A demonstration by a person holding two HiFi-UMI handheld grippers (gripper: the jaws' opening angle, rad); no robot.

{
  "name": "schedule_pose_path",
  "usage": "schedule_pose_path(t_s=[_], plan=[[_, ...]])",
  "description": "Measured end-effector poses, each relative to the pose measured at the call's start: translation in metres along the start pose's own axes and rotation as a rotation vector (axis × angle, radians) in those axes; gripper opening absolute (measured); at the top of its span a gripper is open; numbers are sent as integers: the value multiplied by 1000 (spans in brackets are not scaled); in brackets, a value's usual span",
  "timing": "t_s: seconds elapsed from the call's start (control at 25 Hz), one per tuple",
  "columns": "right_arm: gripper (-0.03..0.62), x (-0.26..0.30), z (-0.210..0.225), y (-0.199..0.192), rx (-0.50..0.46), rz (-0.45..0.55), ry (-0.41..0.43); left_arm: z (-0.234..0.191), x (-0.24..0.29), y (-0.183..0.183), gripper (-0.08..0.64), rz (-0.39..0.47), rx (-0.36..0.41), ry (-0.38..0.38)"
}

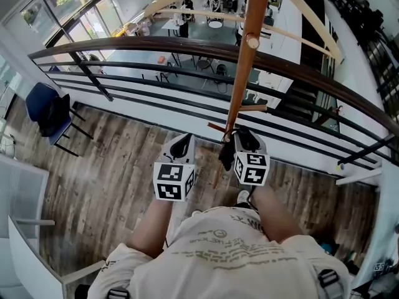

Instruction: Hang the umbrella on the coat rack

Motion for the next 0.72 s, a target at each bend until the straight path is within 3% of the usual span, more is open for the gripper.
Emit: schedule_pose_path(t_s=[0.44,0.72], plan=[[138,14,26,-31,74,-109,-71,3,-8,-1,5,-7,8,8],[138,25,37,-54,59,-162,-89,9,-16,-1,5,-11,15,7]])
Point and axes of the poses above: the fingertips, and each gripper's own axes: x forward along the fingers, z to its right, y out of its top, the point moved 10 cm from there along -x, backward along the fingers, and after that the axes turned 7 degrees about x, right-handed, at the moved point
